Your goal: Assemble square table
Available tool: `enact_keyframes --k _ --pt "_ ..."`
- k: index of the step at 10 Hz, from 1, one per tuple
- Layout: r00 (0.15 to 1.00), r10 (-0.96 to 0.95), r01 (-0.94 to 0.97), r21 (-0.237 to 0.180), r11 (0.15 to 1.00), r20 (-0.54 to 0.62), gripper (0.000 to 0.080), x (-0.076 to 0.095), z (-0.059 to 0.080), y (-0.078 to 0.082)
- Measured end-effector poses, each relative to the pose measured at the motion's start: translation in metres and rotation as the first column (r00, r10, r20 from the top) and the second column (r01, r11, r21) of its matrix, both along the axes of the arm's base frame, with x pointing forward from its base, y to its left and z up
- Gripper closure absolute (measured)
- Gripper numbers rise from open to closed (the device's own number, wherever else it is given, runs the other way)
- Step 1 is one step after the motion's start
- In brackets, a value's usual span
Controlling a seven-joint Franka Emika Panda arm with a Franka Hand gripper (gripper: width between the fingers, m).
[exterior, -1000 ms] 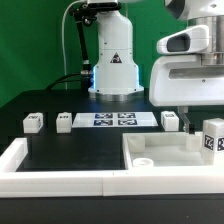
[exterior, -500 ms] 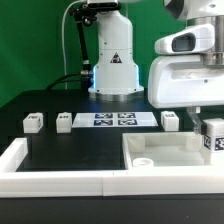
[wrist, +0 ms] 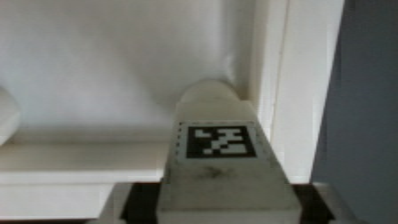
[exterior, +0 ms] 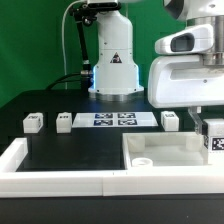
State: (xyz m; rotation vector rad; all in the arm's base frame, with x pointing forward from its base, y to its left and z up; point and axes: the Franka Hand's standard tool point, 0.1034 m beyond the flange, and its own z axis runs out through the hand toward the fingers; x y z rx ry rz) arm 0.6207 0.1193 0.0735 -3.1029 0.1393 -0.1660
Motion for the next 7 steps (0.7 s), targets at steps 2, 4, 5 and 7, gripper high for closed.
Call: enact_keyframes --k 2,4,5,7 --pt "0.988 -0.152 0.152 0.016 0.988 0.000 0.0510 0.001 0.000 0.000" --pt "0.949 -0.315 0.315 0.032 0.949 0.006 0.0508 0.000 -0.001 -0.003" --pt "0.924 -0.382 0.381 0.034 0.924 0.005 0.0508 0.000 -0.001 -0.005" --pt "0.880 -0.476 0.475 0.031 0.879 0.006 0.0501 -0.001 -0.001 -0.012"
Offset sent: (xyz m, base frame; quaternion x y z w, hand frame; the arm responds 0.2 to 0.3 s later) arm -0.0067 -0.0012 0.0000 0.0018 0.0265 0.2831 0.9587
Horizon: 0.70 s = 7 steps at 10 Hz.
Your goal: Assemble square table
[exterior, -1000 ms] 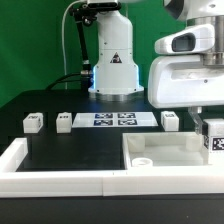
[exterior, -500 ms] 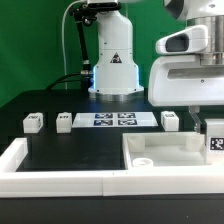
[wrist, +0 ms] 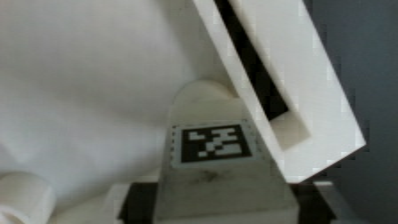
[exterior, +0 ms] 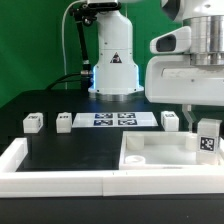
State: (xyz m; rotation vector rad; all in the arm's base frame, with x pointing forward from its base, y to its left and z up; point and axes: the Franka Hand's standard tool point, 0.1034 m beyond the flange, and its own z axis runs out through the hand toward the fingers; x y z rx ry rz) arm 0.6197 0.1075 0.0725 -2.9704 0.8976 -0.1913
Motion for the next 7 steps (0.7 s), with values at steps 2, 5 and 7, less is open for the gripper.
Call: enact_keyframes --k 2,5,7 --pt "1.000 -0.027 0.027 -0.004 1.000 0.000 0.0501 -0.0003 -0.0001 -0.0028" --pt "1.000 0.027 -0.027 -0.010 1.000 -0.003 0.0203 -0.0021 -0.0001 -0.0019" --pt "0.993 0.120 -0.120 -0.013 0.993 -0.008 0.0160 -0.0099 0.0042 0.0039"
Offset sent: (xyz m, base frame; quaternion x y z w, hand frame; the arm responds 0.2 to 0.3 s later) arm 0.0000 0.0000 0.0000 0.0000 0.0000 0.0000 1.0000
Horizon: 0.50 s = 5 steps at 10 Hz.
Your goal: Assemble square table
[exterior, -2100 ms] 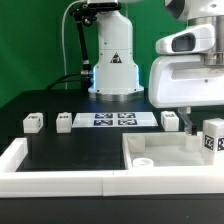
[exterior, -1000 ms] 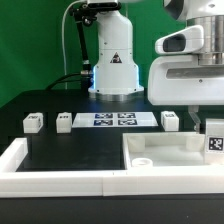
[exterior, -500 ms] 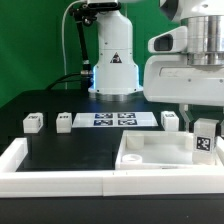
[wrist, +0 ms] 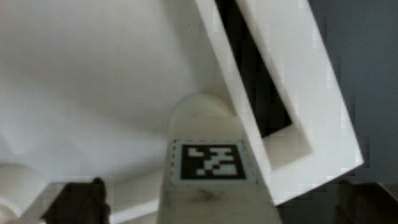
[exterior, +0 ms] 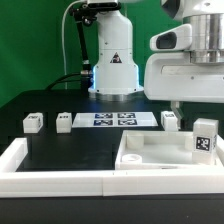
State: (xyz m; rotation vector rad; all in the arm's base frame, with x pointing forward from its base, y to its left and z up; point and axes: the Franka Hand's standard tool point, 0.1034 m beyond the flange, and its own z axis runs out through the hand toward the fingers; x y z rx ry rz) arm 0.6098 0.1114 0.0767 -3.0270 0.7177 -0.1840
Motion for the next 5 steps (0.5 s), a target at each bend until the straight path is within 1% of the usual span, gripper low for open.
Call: enact_keyframes --k 2,3,5 --pt "0.992 0.127 -0.127 -0.006 0.992 -0.009 0.0152 -0.012 0.007 -0.001" --pt "0.976 0.215 -0.215 -0.012 0.976 -0.012 0.0150 -0.018 0.011 -0.006" --pt "0.981 0.193 -0.194 -0.010 0.981 -0.015 0.0150 -0.019 0.009 -0.006"
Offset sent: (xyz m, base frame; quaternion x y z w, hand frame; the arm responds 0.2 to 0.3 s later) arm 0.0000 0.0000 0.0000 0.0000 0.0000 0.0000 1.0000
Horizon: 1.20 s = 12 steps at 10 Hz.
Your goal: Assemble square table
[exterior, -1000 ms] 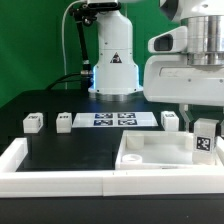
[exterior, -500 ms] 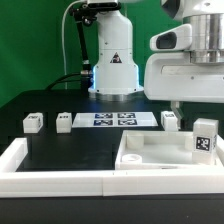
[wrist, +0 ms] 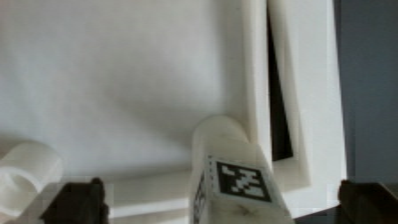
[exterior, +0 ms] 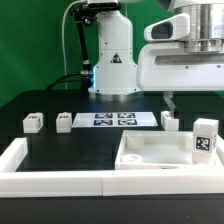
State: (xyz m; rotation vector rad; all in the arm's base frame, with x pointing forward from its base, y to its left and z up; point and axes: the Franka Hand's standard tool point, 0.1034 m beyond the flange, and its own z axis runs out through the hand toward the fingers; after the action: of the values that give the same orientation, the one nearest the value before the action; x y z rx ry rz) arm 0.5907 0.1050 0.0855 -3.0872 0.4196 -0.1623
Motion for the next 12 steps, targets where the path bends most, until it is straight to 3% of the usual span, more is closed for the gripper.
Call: enact_keyframes --k 2,5,12 --pt "0.999 0.035 -0.035 -0.008 0.999 0.002 0.0150 0.000 -0.001 -0.001" --pt "0.942 0.335 -0.335 -0.056 0.941 0.004 0.0150 -0.005 -0.003 -0.014" --pt "0.942 0.337 -0.337 -0.052 0.940 -0.012 0.0150 -0.026 -0.008 -0.014"
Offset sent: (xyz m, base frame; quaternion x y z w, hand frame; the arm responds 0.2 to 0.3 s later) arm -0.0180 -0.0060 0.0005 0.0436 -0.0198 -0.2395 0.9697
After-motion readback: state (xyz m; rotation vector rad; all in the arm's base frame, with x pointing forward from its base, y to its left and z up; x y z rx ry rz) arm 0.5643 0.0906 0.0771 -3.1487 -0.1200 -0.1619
